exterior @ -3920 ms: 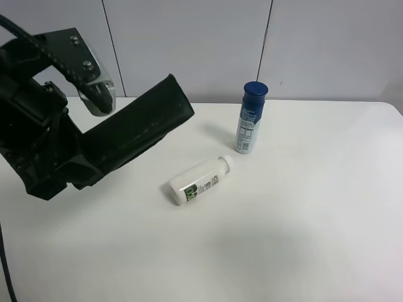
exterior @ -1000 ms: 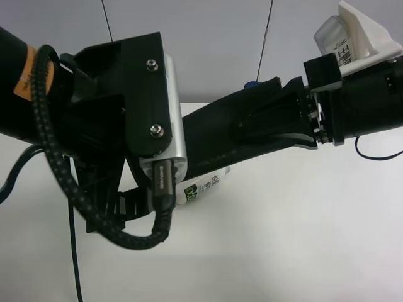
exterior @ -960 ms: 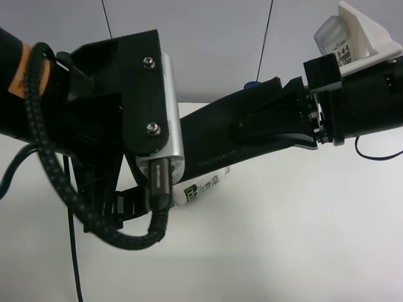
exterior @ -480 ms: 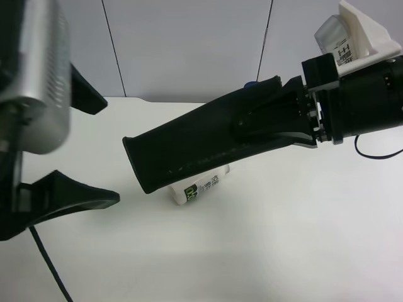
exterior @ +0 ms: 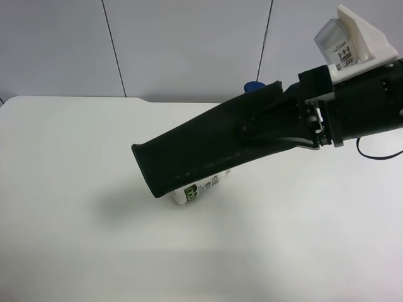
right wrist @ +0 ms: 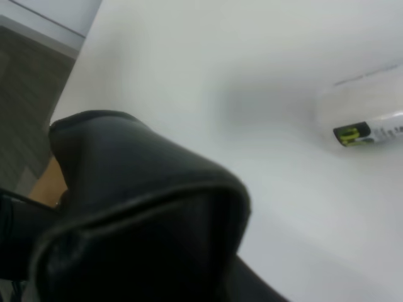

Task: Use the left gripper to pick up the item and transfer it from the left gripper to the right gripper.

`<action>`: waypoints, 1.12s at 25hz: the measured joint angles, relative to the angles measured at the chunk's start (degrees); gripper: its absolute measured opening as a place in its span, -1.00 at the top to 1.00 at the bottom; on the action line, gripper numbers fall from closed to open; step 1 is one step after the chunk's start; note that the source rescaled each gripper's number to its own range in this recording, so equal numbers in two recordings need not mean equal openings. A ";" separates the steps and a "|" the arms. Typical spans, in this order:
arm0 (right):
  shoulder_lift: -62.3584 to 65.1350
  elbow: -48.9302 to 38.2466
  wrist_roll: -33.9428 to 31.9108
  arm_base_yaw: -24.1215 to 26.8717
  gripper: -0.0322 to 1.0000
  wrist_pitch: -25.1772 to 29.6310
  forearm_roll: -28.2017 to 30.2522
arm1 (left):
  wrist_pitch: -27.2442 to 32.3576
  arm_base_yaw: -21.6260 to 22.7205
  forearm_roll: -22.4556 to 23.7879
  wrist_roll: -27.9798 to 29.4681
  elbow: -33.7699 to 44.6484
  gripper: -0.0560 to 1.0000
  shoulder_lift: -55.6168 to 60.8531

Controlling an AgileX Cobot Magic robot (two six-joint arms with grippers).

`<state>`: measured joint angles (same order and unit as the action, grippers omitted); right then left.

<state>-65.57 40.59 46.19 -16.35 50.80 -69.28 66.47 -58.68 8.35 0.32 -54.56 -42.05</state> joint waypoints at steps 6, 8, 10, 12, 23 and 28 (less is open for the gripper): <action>0.00 0.00 0.00 0.00 0.92 -0.02 0.11 | 2.83 0.00 -2.18 0.85 8.75 -0.99 9.49; 0.00 0.00 0.00 0.00 0.92 -0.02 0.11 | 2.83 0.00 -3.83 1.23 12.43 -0.99 13.07; 0.00 0.00 0.00 0.00 0.92 -0.02 0.11 | 2.43 0.00 -4.89 1.89 15.66 -0.99 16.99; 0.00 0.00 -0.05 0.00 0.92 -0.02 0.11 | 1.30 0.00 -5.16 2.35 18.45 -0.99 20.62; 0.00 0.00 -0.60 0.00 0.93 -0.02 0.11 | -5.25 0.00 -5.27 3.17 25.15 -0.99 38.79; 0.00 0.00 -0.64 0.00 0.93 -0.23 0.11 | -5.74 0.00 -5.27 3.23 25.41 -0.99 40.28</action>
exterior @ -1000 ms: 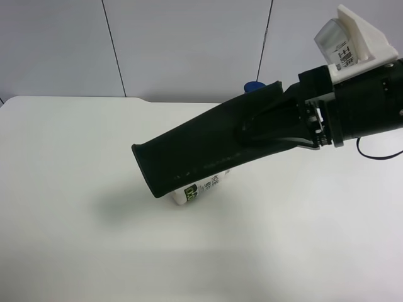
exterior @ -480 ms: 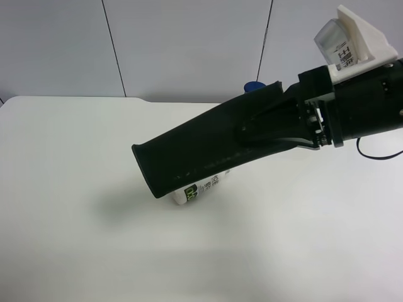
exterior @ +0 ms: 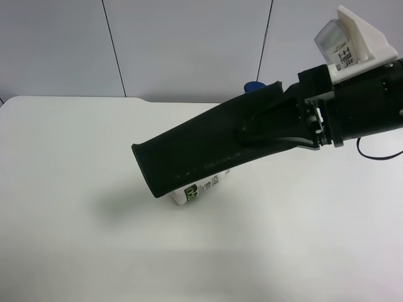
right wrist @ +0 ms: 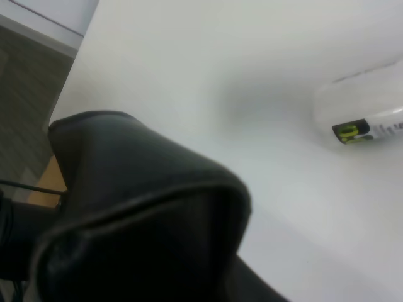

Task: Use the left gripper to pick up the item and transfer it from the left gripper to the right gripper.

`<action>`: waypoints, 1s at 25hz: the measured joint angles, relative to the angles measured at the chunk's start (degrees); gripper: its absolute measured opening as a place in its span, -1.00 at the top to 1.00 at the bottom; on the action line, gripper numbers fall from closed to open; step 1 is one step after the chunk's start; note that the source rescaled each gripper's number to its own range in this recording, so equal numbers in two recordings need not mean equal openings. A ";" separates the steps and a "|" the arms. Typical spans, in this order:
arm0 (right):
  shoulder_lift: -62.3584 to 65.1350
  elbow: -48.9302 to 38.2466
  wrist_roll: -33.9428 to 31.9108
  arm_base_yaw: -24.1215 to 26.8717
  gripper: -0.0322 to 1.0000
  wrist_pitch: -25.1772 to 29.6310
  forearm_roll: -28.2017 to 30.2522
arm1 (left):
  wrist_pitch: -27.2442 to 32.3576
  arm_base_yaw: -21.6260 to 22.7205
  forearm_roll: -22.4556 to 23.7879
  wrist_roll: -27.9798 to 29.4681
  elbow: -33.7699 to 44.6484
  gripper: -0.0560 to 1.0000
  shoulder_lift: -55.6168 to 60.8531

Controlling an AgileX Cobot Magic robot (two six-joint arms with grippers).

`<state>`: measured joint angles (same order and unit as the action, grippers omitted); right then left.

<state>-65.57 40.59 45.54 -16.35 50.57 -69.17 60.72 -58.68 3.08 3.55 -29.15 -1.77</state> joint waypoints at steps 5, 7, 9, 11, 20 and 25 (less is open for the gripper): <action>0.00 0.00 0.00 0.00 0.93 -0.73 0.00 | 0.00 0.00 0.00 0.00 0.00 -0.99 0.00; 0.00 0.00 0.00 0.00 0.93 -0.73 0.01 | 0.00 0.00 0.00 0.00 0.00 -0.99 0.00; 0.00 0.00 0.00 0.00 0.93 -0.73 0.55 | 0.00 0.54 0.00 0.00 0.00 -0.99 0.00; 0.00 0.00 0.00 0.00 0.93 -0.73 2.08 | 0.00 2.86 0.00 0.00 0.00 -0.99 0.00; 0.00 0.00 -9.63 0.00 0.93 -0.73 14.86 | 0.00 23.56 0.00 0.00 0.00 -0.99 0.00; 0.00 0.00 -15.42 0.00 0.93 -0.73 22.91 | 0.01 34.44 0.00 0.06 0.00 -0.99 1.44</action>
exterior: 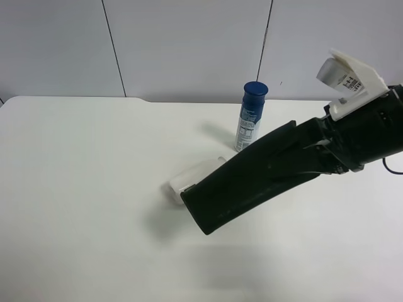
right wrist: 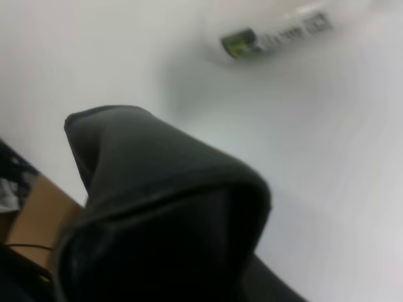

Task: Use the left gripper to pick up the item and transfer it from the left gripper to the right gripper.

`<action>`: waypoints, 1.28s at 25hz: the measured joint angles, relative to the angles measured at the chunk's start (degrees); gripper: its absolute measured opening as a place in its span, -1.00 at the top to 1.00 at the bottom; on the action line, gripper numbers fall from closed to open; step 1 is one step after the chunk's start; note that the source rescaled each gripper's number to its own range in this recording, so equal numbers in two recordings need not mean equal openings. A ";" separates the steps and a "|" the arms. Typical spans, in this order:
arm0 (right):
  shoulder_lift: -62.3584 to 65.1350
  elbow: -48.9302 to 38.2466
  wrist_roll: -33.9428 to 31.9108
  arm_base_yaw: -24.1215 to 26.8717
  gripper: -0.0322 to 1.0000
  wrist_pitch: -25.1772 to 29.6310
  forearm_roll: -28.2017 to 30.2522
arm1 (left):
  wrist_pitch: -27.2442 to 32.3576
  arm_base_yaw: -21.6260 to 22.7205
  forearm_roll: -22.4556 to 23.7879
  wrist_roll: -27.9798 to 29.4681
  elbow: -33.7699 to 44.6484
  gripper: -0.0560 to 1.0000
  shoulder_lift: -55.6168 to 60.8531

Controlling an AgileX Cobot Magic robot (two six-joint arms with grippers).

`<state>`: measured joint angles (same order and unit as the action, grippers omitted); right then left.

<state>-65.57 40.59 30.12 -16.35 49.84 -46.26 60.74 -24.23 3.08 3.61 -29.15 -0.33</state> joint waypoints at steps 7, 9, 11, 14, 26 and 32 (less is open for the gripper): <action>0.00 0.00 -4.73 0.52 0.93 -0.18 7.45 | -0.07 6.20 0.05 0.00 0.00 -0.99 0.67; 0.00 0.00 -4.96 1.76 0.93 -0.07 8.03 | -0.07 6.50 0.05 0.00 0.00 -0.99 0.67; 0.00 0.00 -5.09 3.89 0.93 0.51 8.38 | -0.07 6.55 0.05 0.00 0.00 -0.99 0.67; -0.07 0.00 -4.74 7.75 0.93 2.72 8.50 | -0.07 6.55 0.05 0.00 0.00 -0.99 0.67; -11.84 10.47 -1.76 14.33 0.93 12.06 14.10 | -0.07 6.55 0.05 0.11 0.00 -0.99 0.67; -22.06 18.82 -0.16 14.33 0.93 18.20 14.85 | -0.07 6.55 0.05 0.11 0.00 -0.99 0.67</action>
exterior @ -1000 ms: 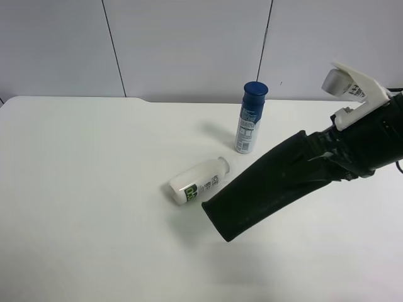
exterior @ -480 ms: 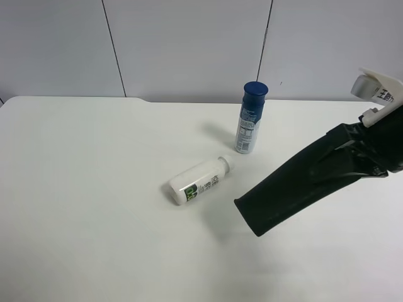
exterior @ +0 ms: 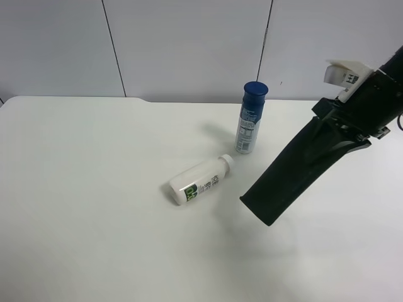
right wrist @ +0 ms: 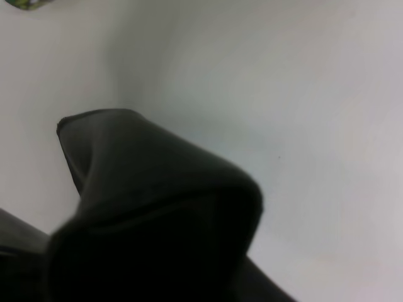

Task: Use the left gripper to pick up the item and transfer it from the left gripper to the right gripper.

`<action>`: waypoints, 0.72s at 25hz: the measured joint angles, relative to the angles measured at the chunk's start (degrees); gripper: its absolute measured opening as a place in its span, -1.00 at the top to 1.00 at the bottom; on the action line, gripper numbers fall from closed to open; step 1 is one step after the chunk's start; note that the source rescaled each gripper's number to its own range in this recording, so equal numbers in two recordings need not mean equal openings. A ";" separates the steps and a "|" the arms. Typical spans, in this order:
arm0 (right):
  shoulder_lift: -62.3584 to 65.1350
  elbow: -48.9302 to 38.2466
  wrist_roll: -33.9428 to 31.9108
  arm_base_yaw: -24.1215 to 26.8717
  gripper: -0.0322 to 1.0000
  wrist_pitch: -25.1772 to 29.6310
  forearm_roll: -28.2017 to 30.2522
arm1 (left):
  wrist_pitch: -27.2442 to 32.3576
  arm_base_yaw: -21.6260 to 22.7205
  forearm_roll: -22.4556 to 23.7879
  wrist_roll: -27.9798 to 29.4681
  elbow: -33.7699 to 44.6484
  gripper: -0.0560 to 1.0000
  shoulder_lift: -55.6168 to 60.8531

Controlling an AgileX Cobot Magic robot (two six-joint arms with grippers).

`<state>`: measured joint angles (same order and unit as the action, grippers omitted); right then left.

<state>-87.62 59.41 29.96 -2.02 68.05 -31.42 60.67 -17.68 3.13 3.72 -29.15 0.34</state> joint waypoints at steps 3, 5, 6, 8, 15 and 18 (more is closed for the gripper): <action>-4.07 2.22 1.14 0.00 0.93 0.91 -0.11 | 0.00 0.00 0.00 0.00 0.00 -0.99 0.00; -6.72 2.53 1.36 0.00 0.93 0.99 -0.11 | 0.00 0.00 0.00 0.00 0.00 -0.99 0.00; -8.03 2.58 1.42 0.00 0.94 0.99 -0.11 | 0.00 0.00 0.00 0.00 0.00 -0.99 0.00; -10.25 2.63 1.48 0.00 0.93 0.93 -0.11 | 0.00 0.00 0.00 0.00 0.00 -0.99 0.00; -13.90 2.63 4.81 0.00 0.93 0.87 -3.09 | 0.00 0.00 0.00 0.00 0.00 -0.99 0.00; -13.90 2.63 5.29 0.00 0.94 0.87 -3.26 | 0.00 0.00 0.00 0.00 0.00 -0.99 0.00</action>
<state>-101.53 62.04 35.24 -2.02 68.91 -34.68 60.67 -17.68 3.13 3.72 -29.15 0.34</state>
